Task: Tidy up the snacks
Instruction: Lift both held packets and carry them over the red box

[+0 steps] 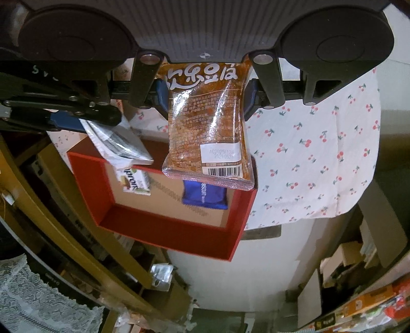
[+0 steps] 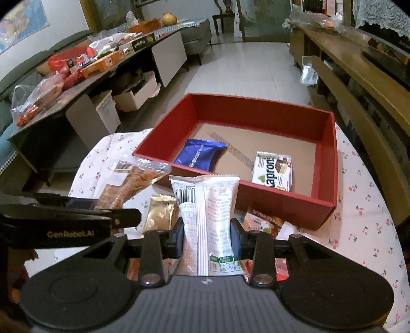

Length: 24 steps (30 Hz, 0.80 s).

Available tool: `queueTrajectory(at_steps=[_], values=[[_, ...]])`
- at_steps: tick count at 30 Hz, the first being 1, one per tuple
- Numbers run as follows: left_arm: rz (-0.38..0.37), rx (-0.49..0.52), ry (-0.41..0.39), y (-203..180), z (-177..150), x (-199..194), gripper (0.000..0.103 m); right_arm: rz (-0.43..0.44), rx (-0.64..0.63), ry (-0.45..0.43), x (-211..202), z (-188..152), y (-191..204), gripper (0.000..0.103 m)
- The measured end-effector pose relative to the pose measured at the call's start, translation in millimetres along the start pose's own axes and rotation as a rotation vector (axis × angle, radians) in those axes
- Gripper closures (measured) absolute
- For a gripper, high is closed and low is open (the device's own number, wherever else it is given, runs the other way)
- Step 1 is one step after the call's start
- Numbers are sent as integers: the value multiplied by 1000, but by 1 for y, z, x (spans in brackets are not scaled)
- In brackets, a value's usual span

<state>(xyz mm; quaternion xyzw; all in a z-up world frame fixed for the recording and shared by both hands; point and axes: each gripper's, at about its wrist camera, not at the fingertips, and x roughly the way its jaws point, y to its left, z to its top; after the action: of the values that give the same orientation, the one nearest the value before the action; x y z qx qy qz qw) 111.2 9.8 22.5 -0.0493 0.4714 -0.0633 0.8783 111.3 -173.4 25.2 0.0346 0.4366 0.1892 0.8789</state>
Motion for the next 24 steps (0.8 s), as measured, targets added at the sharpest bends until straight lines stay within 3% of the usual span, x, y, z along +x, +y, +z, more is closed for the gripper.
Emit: queueTrajectory(at_steps=[24], values=[[-1,46,-59,-20,13,-5,41,-12,44,-59,-7,14,-11,54]])
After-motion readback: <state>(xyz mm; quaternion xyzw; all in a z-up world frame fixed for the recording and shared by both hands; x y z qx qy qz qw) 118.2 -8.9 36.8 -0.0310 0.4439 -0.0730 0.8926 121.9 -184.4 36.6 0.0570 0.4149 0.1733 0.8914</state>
